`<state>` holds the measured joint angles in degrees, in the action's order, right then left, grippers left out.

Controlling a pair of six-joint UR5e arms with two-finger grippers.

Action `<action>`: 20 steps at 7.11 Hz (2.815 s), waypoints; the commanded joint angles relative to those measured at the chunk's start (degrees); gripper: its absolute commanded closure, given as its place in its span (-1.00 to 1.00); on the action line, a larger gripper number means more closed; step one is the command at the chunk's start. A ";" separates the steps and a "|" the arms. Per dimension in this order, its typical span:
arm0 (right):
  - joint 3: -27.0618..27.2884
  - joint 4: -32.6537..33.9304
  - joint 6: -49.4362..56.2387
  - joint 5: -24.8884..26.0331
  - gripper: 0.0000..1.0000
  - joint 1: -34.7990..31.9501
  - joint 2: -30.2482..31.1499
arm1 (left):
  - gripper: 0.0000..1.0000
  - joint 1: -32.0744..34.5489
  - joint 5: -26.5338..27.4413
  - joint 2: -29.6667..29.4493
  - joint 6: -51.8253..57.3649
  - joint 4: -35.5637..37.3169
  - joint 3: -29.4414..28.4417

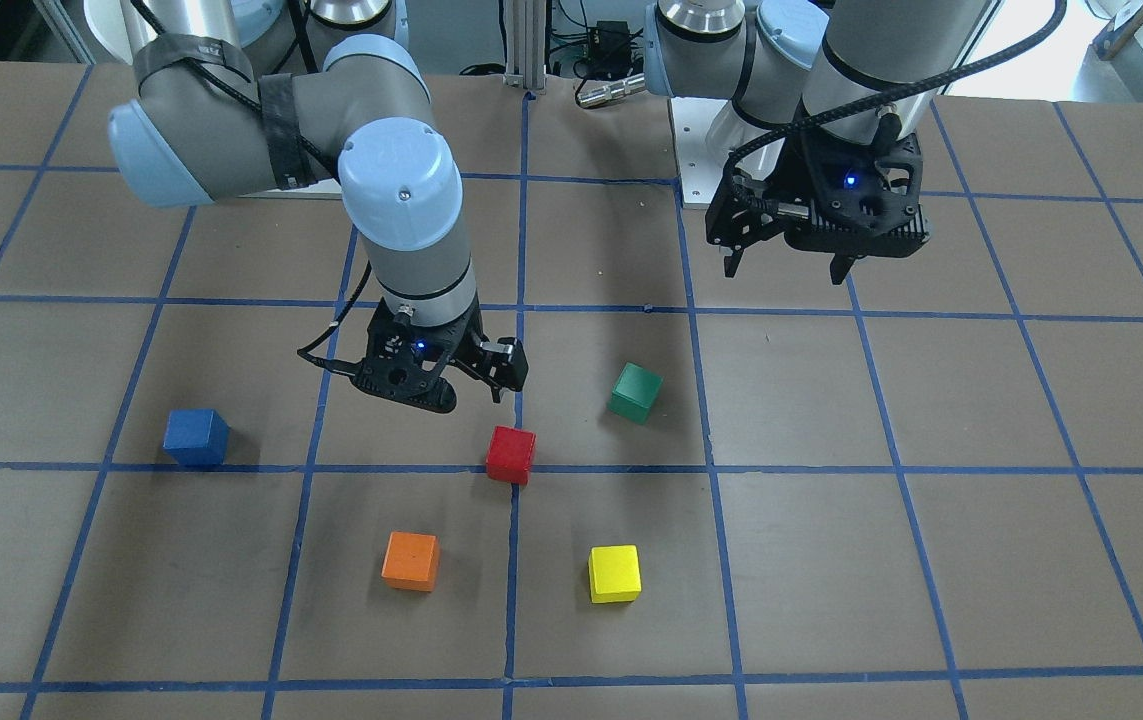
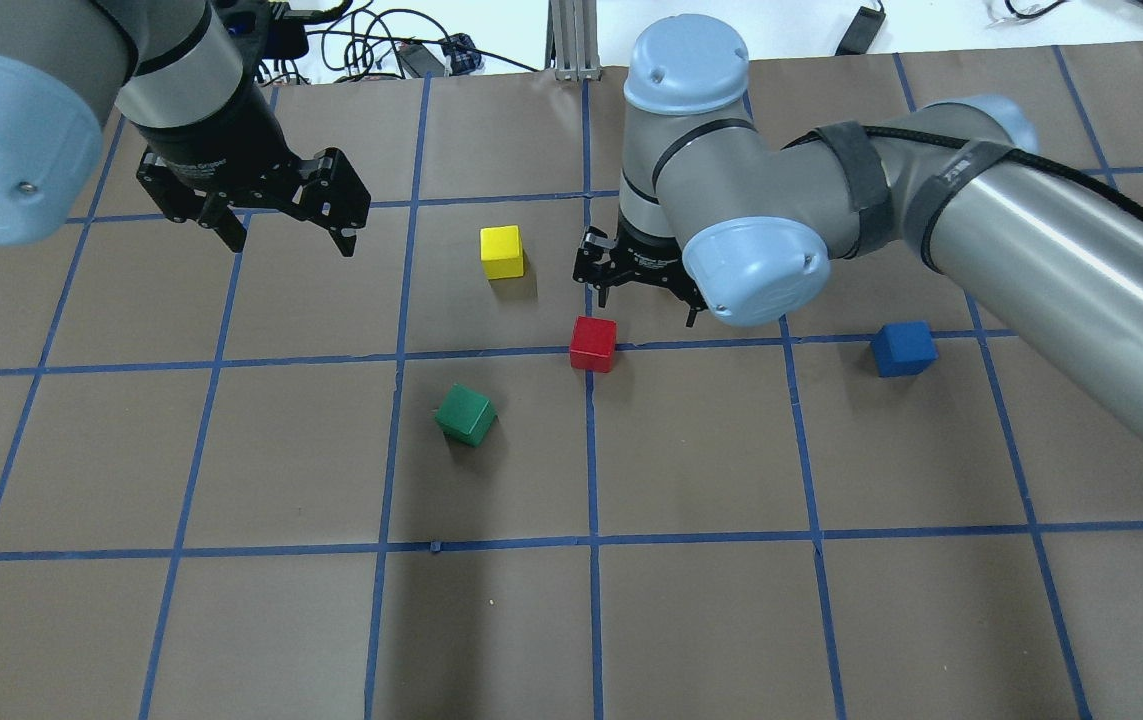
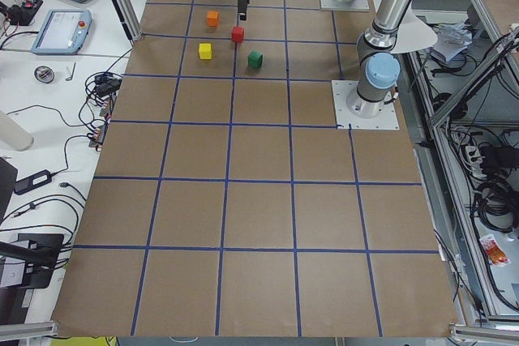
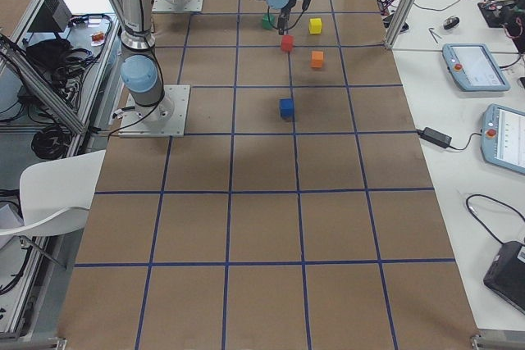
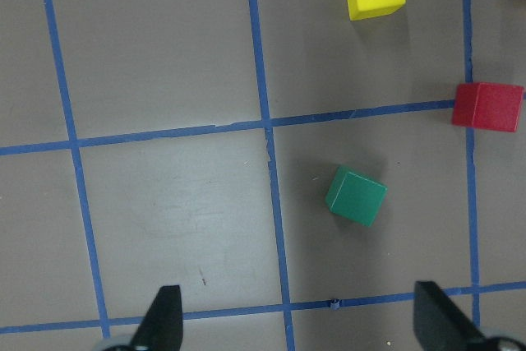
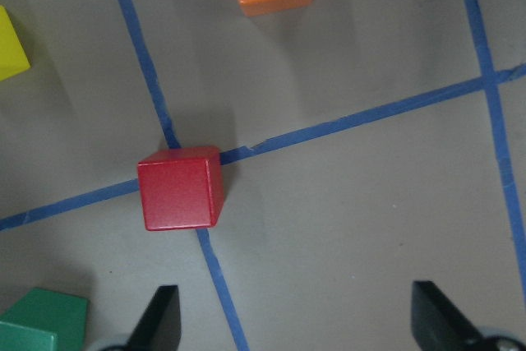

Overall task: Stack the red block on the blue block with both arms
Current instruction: 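Lower the right gripper onto the red cube and close on it, then lift the red cube with the right gripper and carry it over the blue cube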

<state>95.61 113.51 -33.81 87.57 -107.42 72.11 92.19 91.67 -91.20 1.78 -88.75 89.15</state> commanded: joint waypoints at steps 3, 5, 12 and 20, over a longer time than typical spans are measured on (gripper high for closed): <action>-0.07 7.74 -0.83 -0.04 -1.00 -2.88 -7.57 | -1.00 -0.52 -0.61 0.06 -0.47 -0.02 -0.03; -0.16 9.62 -0.38 -0.12 -1.00 -3.23 -8.91 | -1.00 -0.26 -0.36 0.06 -0.47 0.07 -0.11; 0.19 9.28 -0.64 -2.23 -1.00 -3.23 -11.55 | -1.00 -0.26 -0.88 0.23 -0.38 0.51 0.50; -0.59 6.05 -0.30 -2.15 1.00 -2.19 -7.54 | -1.00 -0.26 -0.71 0.50 -0.38 0.60 0.85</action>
<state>95.23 121.96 -34.56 85.34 -110.37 61.58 91.93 90.96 -90.71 1.47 -88.22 89.95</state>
